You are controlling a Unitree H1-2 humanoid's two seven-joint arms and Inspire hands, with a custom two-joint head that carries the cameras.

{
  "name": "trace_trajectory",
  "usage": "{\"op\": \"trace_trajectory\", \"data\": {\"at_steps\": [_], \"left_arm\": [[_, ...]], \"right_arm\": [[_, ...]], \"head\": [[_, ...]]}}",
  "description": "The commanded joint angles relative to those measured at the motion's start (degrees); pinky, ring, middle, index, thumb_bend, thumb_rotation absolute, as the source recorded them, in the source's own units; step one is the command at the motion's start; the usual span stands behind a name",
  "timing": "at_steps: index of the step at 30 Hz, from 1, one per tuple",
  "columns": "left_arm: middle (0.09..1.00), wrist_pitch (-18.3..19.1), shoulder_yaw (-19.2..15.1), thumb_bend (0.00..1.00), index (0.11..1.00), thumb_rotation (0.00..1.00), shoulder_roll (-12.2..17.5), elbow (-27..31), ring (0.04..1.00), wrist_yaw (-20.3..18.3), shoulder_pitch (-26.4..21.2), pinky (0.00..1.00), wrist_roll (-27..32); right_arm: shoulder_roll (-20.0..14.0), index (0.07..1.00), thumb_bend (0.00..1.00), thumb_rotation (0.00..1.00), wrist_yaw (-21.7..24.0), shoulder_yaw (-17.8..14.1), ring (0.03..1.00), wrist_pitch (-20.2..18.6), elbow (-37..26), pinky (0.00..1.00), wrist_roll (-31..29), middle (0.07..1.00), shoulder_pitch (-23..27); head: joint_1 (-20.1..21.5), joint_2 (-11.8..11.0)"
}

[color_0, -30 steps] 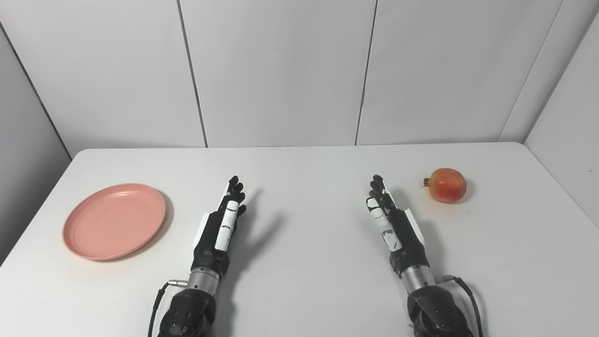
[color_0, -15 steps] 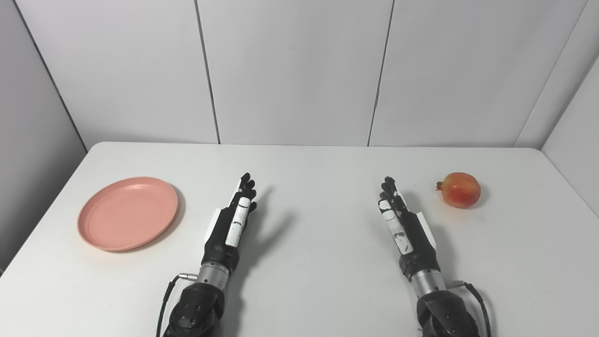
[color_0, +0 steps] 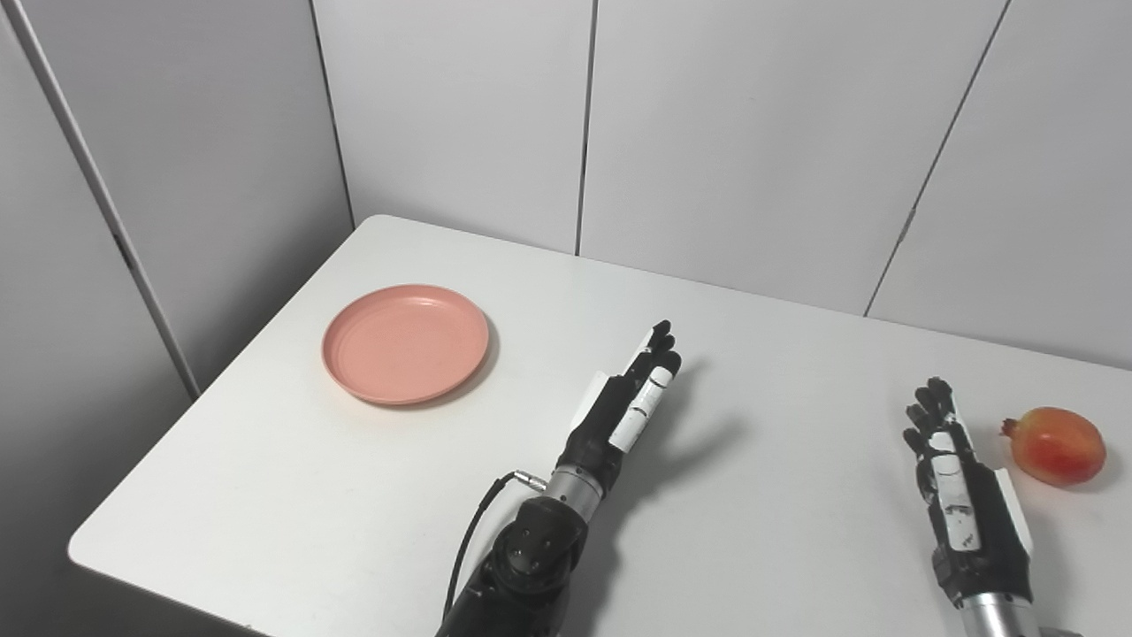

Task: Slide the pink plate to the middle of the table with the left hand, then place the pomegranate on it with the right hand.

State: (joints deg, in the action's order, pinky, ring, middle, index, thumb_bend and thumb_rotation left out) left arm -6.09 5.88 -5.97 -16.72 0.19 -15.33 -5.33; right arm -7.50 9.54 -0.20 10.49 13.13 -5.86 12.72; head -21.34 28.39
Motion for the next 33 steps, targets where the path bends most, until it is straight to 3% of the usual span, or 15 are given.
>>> {"op": "trace_trajectory", "data": {"at_steps": [1,4,16,27,33], "left_arm": [[1.0,-2.39,0.49,0.54,0.99,1.0,-0.43,-1.88,1.0,1.43,-0.03,0.98,-1.26],[1.0,-2.47,0.58,0.56,0.987,1.0,-0.85,-2.98,1.0,2.07,-0.42,1.0,-2.02],[1.0,-3.09,0.43,0.58,0.988,1.0,-0.85,-3.59,1.0,2.3,-0.48,1.0,-2.6],[1.0,-0.23,0.4,0.59,0.986,1.0,-1.2,0.3,1.0,0.8,0.79,1.0,-0.64],[0.994,1.01,0.12,0.53,0.978,1.0,-0.8,3.03,0.993,-0.48,0.44,0.98,1.27]], "right_arm": [[-0.88,1.0,0.65,0.95,1.21,-0.61,1.0,3.75,2.23,1.0,-1.15,1.0,-1.12],[-1.22,1.0,0.61,0.97,2.0,-0.81,1.0,3.19,2.09,1.0,-1.94,1.0,-1.22],[-0.91,1.0,0.59,0.96,1.59,-0.77,1.0,1.73,0.41,1.0,-1.97,1.0,-1.75],[-0.36,1.0,0.63,0.95,1.13,-0.62,1.0,3.78,1.79,1.0,-0.61,1.0,-1.41],[-0.18,1.0,0.6,0.96,1.39,-0.55,1.0,4.71,2.41,1.0,-0.55,1.0,-1.2]], "head": [[-0.39,-0.17],[-0.99,-0.82],[0.67,-1.09],[1.95,-1.41],[2.2,-1.63]]}}
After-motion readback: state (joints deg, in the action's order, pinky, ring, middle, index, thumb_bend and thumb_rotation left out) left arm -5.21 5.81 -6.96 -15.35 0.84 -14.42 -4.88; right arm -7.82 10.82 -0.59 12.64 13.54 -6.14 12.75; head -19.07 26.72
